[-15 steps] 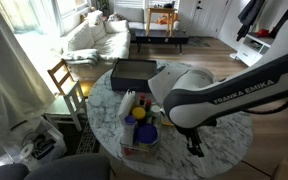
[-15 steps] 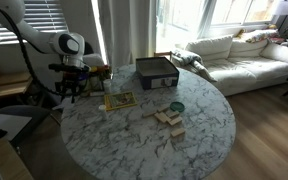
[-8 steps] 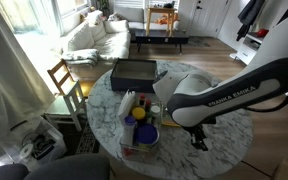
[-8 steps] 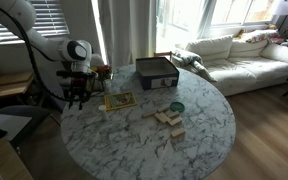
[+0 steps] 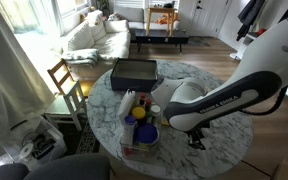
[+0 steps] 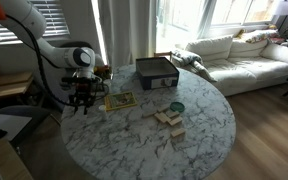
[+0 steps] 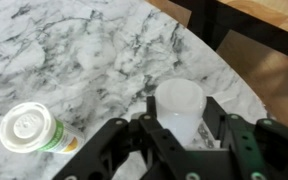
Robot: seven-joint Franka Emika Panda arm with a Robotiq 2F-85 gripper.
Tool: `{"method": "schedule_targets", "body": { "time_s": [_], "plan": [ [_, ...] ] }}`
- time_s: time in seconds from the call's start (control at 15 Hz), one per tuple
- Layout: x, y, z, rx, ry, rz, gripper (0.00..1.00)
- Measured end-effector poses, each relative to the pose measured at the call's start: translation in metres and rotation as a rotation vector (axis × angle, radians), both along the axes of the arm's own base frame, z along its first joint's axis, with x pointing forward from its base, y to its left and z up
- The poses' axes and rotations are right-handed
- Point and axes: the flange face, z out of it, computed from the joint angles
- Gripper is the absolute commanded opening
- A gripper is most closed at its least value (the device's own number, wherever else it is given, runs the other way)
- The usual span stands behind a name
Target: Remove the measuring cup from the clear container and put it on the table then place one wooden block on top of the measuring cup
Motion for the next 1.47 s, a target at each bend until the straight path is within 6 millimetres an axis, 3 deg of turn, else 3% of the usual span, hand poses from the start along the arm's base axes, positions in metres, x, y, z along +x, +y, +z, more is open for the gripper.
{"method": "schedule_targets", "body": {
  "time_s": [0.4,0.47,0.53,0.73,1.13,1.47],
  "plan": [
    [0.006,-0.014,-0.011,-0.02,-0.007,-0.016,0.25],
    [0.007,-0.012,-0.012,-0.019,-0.011,-0.014,0.64],
    [0.009,-0.011,-0.012,-0.019,-0.014,-0.013,0.77],
    [0.015,-0.008,-0.01,-0.014,-0.041,-0.012,0.98],
    [0.025,-0.017,0.013,-0.03,-0.098,-0.015,1.0],
    [0.026,-0.047,0.08,-0.017,-0.193,-0.052,1.0]
  ]
}}
